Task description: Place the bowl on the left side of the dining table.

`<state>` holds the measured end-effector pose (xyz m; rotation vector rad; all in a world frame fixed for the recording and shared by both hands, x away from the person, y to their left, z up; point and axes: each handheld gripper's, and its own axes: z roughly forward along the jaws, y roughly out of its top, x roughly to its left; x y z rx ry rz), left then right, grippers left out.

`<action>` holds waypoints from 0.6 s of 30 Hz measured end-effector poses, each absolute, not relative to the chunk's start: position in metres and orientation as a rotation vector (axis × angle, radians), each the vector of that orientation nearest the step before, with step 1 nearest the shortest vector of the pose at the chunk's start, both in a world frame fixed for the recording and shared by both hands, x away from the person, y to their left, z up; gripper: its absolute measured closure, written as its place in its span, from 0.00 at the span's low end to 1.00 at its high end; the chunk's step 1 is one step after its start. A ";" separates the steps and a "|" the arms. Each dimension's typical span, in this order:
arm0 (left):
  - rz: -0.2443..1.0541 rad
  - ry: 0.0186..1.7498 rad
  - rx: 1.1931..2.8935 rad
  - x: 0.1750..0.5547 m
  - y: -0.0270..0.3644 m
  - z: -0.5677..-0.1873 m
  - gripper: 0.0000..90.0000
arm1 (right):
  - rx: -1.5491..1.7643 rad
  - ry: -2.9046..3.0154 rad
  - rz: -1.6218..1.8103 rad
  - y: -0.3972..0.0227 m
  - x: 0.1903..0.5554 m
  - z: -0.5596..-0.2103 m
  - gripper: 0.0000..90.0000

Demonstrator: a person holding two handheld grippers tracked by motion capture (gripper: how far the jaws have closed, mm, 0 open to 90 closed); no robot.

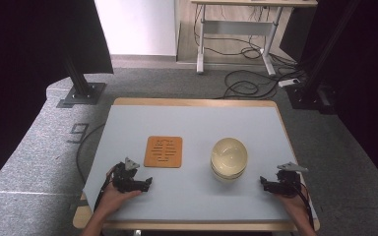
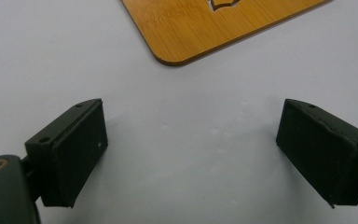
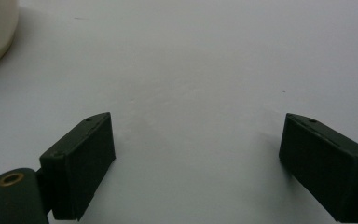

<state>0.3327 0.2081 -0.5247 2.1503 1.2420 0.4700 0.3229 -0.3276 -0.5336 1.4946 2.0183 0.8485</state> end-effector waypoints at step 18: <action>0.464 1.235 2.158 0.334 0.208 -0.524 0.09 | 1.449 2.077 0.863 -0.331 0.332 -0.533 0.10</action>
